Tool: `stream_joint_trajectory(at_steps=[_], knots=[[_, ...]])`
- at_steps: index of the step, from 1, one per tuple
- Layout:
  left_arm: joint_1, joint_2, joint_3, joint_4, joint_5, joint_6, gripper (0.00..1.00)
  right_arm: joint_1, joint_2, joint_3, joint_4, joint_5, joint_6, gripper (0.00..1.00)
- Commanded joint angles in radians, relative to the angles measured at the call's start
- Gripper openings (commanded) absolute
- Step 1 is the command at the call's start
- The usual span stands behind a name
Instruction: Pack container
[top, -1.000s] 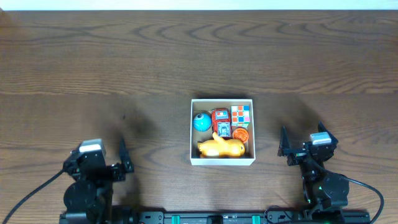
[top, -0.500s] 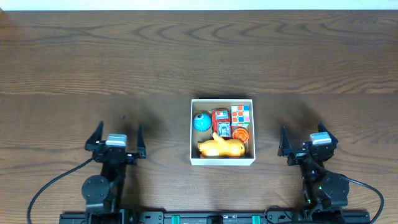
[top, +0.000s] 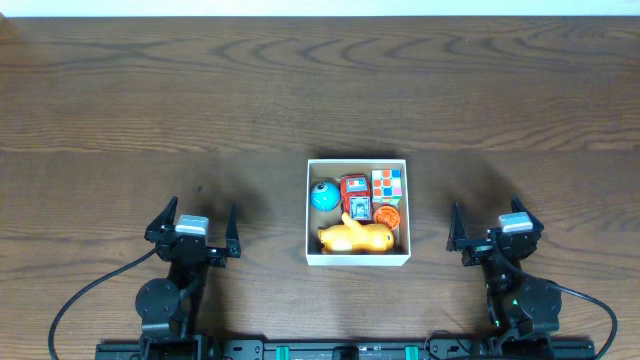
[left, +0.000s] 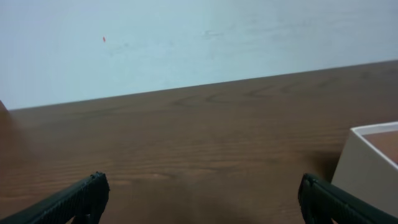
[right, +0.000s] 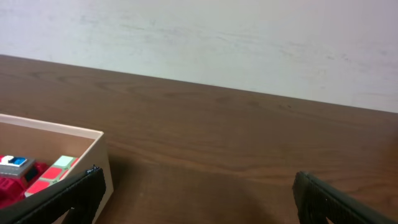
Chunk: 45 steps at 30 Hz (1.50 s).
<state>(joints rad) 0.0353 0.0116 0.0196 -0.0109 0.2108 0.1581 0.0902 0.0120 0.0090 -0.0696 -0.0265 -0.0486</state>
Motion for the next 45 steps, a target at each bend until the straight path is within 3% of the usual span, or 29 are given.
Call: stream_joint_trajectory(at_steps=[1,45], knots=[[-0.004,-0.01,-0.016,-0.038,0.029,-0.067,0.98,0.008,-0.006,-0.003,-0.002,-0.001,-0.012,0.99],[-0.04,-0.008,-0.016,-0.037,0.036,-0.07,0.98,0.008,-0.006,-0.003,-0.002,-0.001,-0.012,0.99]])
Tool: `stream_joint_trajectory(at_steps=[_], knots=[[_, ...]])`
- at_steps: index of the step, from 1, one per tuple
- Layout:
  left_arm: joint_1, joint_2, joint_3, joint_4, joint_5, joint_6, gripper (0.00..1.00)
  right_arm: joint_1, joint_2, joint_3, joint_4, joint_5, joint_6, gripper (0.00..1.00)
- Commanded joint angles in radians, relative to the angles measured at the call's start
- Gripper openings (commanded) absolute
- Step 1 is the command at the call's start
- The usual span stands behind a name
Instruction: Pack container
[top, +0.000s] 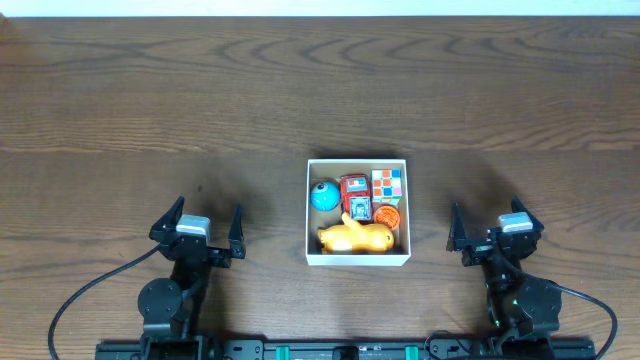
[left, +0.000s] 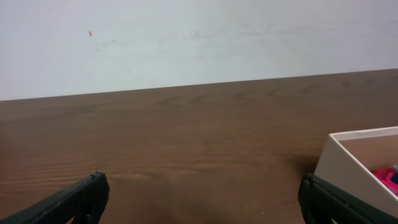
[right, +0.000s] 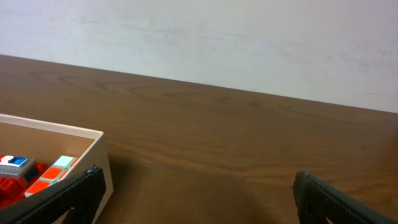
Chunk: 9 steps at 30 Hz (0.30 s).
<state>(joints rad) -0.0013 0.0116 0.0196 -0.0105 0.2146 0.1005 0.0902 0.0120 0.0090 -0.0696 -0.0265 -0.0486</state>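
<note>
A white square box (top: 357, 257) sits at the table's middle front. Inside lie a yellow duck-like toy (top: 355, 237), a blue ball (top: 324, 195), a red toy car (top: 355, 196), a colour cube (top: 388, 183) and an orange piece (top: 388, 215). My left gripper (top: 204, 224) rests open on the table to the left of the box, empty. My right gripper (top: 490, 228) rests open to the right of it, empty. The box's corner (left: 348, 158) shows at the right of the left wrist view, and its wall (right: 99, 162) at the left of the right wrist view.
The dark wooden table (top: 150, 90) stretches wide behind and beside the box. A pale wall (left: 186, 37) stands beyond its far edge. Black cables (top: 90, 290) run from both arm bases at the front edge.
My left gripper has turned slightly toward the right, so more of the box and a bit of pink inside it show in its wrist view. The right arm and the box are unchanged.
</note>
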Motion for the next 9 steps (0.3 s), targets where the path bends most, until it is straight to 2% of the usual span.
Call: stream_joint_trajectory(at_steps=[1,9], knots=[[-0.003,-0.008,-0.016,-0.037,0.032,-0.012,0.98,0.008,-0.006,-0.003,-0.002,-0.001,-0.012,0.99],[-0.003,-0.008,-0.016,-0.037,0.032,-0.012,0.98,0.008,-0.006,-0.003,-0.002,-0.001,-0.012,0.99]])
